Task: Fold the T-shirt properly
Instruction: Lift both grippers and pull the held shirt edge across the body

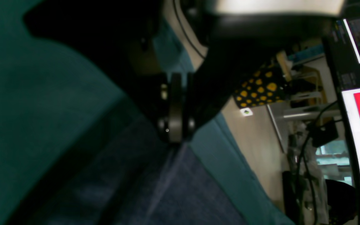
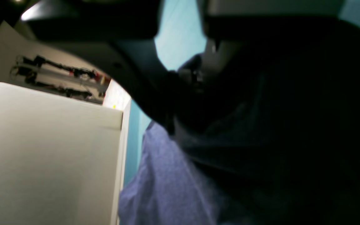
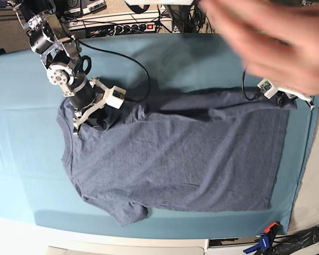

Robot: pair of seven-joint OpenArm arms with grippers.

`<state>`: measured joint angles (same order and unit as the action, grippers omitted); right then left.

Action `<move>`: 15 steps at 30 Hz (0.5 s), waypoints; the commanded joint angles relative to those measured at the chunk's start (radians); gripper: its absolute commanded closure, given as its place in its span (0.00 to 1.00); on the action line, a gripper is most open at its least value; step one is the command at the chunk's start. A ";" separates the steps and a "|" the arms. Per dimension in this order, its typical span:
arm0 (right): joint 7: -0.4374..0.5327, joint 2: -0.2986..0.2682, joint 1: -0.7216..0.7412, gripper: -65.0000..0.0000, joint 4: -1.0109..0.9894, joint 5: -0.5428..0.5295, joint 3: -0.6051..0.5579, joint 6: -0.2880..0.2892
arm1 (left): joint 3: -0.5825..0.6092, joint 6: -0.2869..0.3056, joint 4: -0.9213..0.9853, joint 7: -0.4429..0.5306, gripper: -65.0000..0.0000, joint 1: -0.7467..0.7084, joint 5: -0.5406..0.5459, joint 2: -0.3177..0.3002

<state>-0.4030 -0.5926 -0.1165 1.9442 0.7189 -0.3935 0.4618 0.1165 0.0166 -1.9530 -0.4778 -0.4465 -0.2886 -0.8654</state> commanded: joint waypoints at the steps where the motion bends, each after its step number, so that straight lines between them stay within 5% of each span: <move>1: 0.016 -0.010 0.027 1.00 0.006 0.006 0.008 -0.023 | -0.010 -0.007 -0.014 0.015 1.00 0.019 0.003 -0.019; 15: 0.097 0.053 0.158 1.00 -0.170 -0.024 0.008 -0.005 | -0.010 0.075 0.010 0.034 1.00 0.117 0.097 -0.019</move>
<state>-0.3115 -0.5285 0.0216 1.7596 0.6899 -0.3939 0.4732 0.1165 0.1059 -1.9308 -0.4595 -0.3370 -0.1856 -0.8650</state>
